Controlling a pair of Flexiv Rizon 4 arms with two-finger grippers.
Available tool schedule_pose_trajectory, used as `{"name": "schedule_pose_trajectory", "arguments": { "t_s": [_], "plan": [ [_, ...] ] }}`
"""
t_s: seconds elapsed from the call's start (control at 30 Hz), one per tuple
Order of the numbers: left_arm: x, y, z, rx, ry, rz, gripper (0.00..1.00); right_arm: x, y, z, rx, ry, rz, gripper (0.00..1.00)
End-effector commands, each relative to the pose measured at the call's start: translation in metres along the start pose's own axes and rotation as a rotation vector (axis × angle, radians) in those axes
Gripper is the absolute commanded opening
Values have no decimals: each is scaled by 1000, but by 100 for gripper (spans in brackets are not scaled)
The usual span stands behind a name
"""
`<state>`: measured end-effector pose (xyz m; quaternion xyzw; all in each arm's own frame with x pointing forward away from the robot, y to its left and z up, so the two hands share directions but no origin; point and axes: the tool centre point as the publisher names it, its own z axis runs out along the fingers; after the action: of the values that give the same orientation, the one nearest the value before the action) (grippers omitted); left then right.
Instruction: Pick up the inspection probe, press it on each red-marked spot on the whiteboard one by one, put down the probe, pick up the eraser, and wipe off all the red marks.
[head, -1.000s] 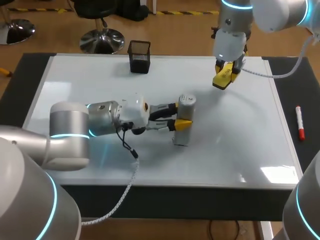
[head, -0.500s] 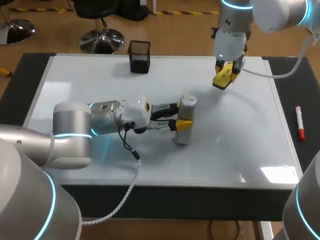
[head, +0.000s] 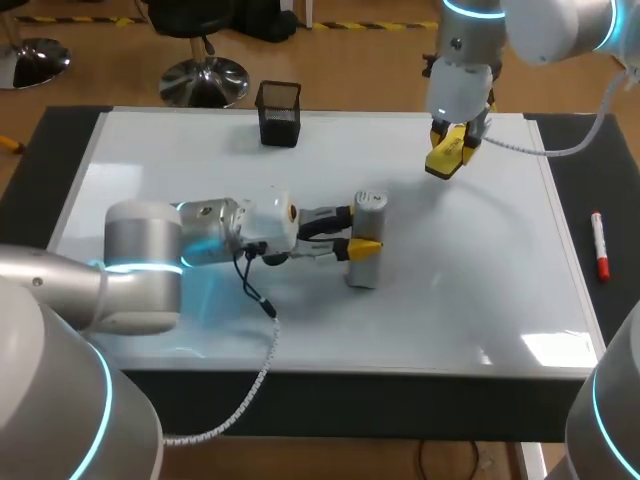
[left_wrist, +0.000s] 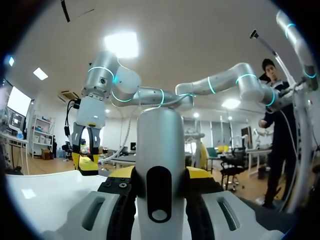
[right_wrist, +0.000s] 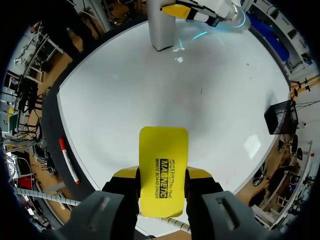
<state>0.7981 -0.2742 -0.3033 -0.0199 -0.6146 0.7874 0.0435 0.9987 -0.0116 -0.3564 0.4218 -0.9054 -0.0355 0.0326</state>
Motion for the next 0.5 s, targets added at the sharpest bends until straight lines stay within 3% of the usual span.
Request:
{"name": "schedule_pose_trajectory", "arguments": {
  "t_s": [0.03,0.5],
  "plan": [
    [3,2,-4,-45,-5,-5,0,0,-1,-1,1,4,-2,0],
    [6,2,-8,-83,-8,-3,0,0,-1,-1,1,4,-2,0]
  ]
}}
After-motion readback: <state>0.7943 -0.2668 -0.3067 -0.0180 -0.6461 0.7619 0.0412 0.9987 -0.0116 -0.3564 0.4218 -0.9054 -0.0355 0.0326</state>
